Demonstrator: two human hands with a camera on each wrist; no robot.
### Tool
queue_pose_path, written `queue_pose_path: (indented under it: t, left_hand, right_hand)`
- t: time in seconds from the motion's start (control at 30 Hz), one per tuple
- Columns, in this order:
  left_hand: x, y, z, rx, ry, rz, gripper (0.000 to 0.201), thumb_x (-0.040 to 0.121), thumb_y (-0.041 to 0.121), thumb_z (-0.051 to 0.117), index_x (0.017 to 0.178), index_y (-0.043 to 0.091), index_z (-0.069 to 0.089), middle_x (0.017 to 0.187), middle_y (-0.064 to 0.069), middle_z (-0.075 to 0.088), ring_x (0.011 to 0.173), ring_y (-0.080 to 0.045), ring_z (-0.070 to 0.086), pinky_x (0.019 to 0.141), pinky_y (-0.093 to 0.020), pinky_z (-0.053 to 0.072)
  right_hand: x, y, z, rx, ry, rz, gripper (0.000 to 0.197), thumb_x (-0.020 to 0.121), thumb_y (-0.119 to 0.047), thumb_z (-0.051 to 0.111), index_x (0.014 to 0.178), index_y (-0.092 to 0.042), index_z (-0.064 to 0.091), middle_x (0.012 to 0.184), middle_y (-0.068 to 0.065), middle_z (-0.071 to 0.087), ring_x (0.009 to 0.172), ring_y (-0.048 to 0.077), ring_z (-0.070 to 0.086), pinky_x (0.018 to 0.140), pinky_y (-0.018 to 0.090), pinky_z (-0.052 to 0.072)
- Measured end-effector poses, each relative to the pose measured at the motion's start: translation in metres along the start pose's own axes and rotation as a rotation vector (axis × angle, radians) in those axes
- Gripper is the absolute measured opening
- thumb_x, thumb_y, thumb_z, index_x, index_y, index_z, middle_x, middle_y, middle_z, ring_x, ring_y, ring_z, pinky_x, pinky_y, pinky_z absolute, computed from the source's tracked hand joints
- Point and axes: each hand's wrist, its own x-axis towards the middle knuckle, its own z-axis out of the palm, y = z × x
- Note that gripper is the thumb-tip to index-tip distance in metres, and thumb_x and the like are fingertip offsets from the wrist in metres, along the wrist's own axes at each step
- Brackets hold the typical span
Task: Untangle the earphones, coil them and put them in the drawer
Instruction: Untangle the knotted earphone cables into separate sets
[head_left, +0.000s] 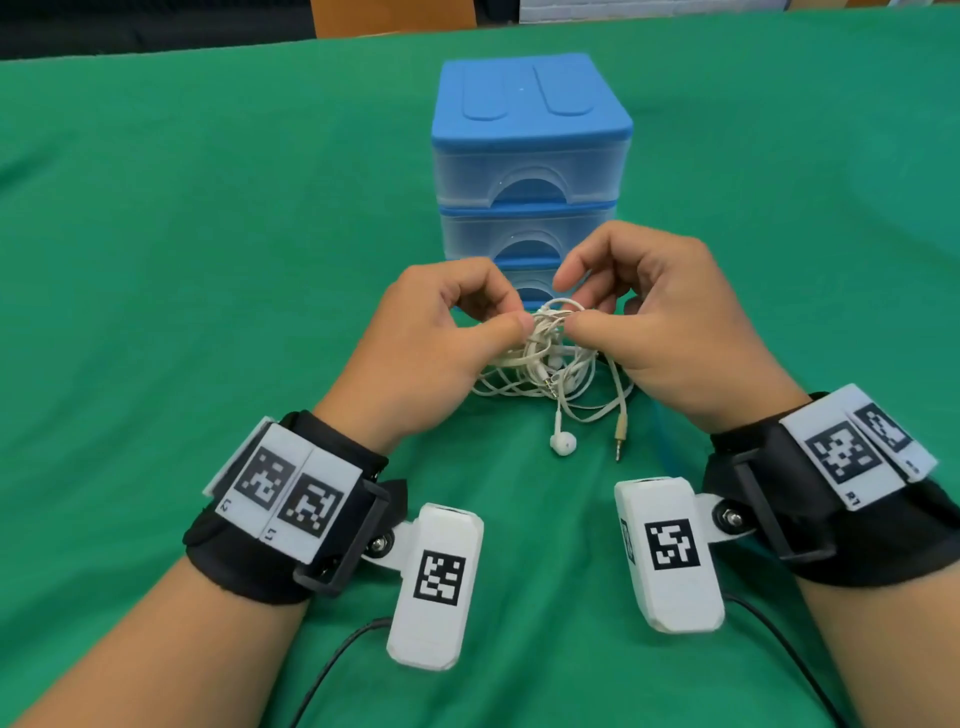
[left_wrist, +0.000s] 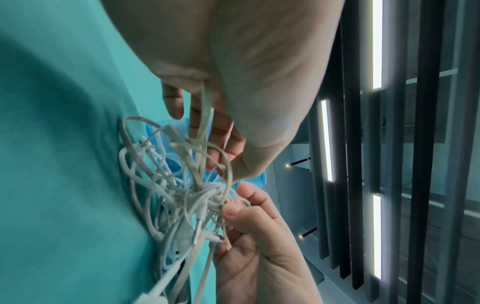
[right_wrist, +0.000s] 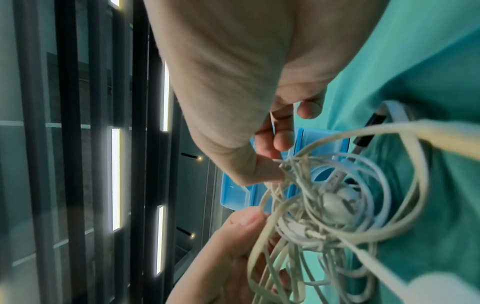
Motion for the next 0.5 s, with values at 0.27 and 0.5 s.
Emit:
queue_pose_path:
  t: [0.27, 0.5]
  left_hand:
    - [0.0022, 0.0089, -0.0034, -0.569, 0.029, -0.003, 0.013, 0.100, 0.014, 0.046, 0.089, 0.016, 0.049, 0.091, -0.008, 0.074, 0.092, -0.020, 0.063, 0.081, -0.033, 0.041]
    - [0.0047, 0.0021, 0.0005, -0.289, -0.076, -0.100, 0.021, 0.087, 0.017, 0.072, 0.090, 0.010, 0.053, 0.060, -0.009, 0.039, 0.056, -0.018, 0.031, 0.052, -0.024, 0.029]
  right_hand:
    - [0.0027, 0.0062, -0.0005, -0.009, 0.014, 0.068, 0.018, 0.067, -0.012, 0.063, 0.083, -0.015, 0.070, 0.076, 0.016, 0.067, 0.064, 0.021, 0.047, 0.059, 0.031, 0.039]
    - [0.0009, 0.0017, 0.0002, 0.093, -0.024, 0.019, 0.018, 0.072, 0.001, 0.068, 0.088, -0.004, 0.070, 0.073, -0.001, 0.063, 0.061, 0.000, 0.048, 0.059, 0.014, 0.038]
